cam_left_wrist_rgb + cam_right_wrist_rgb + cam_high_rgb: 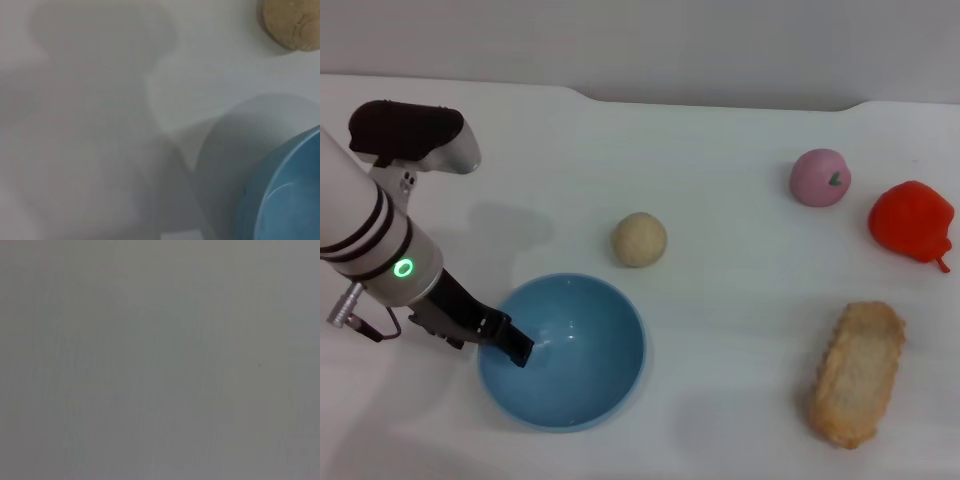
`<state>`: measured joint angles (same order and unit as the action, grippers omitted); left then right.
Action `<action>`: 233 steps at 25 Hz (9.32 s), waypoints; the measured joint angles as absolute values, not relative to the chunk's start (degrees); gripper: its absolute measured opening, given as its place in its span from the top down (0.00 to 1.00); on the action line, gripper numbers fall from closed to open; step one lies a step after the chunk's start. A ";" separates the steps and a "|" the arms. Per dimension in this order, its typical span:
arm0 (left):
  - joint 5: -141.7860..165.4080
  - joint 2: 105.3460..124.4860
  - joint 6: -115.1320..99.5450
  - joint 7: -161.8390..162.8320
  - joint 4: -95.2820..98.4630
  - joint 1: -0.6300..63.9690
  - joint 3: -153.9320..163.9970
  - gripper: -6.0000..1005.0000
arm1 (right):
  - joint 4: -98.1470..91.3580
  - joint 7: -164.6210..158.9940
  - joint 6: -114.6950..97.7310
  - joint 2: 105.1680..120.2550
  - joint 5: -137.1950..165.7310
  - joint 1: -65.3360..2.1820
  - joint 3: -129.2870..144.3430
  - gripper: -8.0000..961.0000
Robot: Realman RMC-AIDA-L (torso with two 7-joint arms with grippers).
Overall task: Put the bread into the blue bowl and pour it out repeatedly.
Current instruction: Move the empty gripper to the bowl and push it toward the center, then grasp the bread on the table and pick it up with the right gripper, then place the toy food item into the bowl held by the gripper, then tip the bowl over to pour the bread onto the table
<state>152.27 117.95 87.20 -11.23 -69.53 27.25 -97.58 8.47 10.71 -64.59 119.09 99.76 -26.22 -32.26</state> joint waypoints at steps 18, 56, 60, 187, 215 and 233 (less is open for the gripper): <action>150.30 117.95 85.47 -11.36 -65.96 29.22 -94.85 0.51 | 8.43 11.02 -64.59 119.09 99.76 -25.50 -32.24 0.21; 139.05 117.76 66.73 -13.03 -64.89 25.40 -104.37 0.99 | 4.93 -63.39 -66.44 108.87 129.39 -34.42 -31.80 0.21; 137.26 117.72 66.24 -14.60 -64.73 24.29 -105.75 0.99 | -3.65 -77.80 -69.45 107.86 143.48 -39.50 -30.35 0.21; 147.96 117.53 82.19 -18.10 -58.94 38.09 -105.86 0.98 | -69.62 -109.66 -72.82 118.87 124.02 -37.69 75.87 0.63; 147.38 117.95 81.04 -18.02 -57.93 41.91 -102.65 0.98 | -68.28 -107.53 -59.75 119.00 122.74 -39.64 97.94 0.72; 147.38 117.72 72.81 -17.97 -57.92 41.91 -103.70 0.98 | -83.06 -106.32 -49.58 119.25 112.86 -23.41 90.37 0.56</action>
